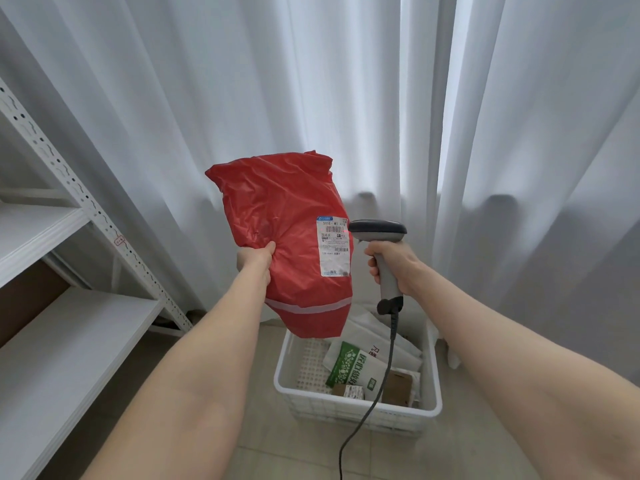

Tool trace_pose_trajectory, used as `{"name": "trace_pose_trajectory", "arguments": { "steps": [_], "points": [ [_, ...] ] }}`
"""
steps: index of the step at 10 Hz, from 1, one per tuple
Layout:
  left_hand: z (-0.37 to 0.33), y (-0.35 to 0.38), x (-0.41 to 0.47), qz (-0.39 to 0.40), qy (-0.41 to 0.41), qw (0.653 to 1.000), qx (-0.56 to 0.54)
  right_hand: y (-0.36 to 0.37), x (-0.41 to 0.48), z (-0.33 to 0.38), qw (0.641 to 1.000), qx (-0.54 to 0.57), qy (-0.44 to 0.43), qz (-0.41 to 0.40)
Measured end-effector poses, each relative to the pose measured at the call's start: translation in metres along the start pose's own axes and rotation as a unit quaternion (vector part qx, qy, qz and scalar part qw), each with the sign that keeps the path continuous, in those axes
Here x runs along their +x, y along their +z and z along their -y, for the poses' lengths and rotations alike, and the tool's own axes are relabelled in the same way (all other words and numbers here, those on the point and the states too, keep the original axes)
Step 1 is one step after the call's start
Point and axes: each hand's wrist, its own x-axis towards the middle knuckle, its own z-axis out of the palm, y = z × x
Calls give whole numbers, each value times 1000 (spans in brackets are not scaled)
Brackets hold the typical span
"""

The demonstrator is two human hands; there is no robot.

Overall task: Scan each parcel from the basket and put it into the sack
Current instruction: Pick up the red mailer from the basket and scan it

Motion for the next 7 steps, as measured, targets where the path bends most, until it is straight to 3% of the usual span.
{"name": "trace_pose_trajectory", "arguments": {
  "steps": [7],
  "points": [
    [3,-11,3,-3,-18,1000,2,7,-5,14,999,-50,-5,13]
  ]
}}
